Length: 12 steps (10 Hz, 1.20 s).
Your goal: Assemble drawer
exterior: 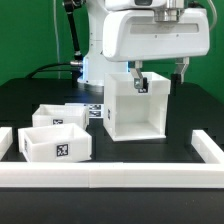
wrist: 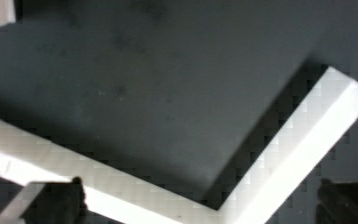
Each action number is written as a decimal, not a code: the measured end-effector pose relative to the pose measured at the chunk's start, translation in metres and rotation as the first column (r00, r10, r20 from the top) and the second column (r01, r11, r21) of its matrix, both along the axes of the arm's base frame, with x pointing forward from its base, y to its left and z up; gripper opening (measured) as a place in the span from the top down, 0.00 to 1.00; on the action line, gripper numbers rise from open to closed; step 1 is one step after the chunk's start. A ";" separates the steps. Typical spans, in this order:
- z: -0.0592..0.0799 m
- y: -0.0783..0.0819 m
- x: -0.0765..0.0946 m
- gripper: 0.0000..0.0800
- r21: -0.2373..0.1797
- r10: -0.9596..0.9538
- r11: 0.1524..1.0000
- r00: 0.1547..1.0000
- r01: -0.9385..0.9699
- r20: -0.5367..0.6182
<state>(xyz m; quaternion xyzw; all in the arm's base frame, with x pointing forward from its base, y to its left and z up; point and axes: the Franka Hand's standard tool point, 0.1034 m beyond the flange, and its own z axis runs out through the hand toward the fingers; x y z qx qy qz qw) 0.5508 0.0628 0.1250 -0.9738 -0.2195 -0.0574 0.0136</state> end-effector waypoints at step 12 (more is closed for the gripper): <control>0.009 0.014 -0.078 0.19 0.050 -0.485 0.872 0.873 0.488 -0.057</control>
Offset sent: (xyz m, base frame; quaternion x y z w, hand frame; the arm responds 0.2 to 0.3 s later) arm -0.0448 0.0104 0.0010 -0.0056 -0.0014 0.1551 0.9879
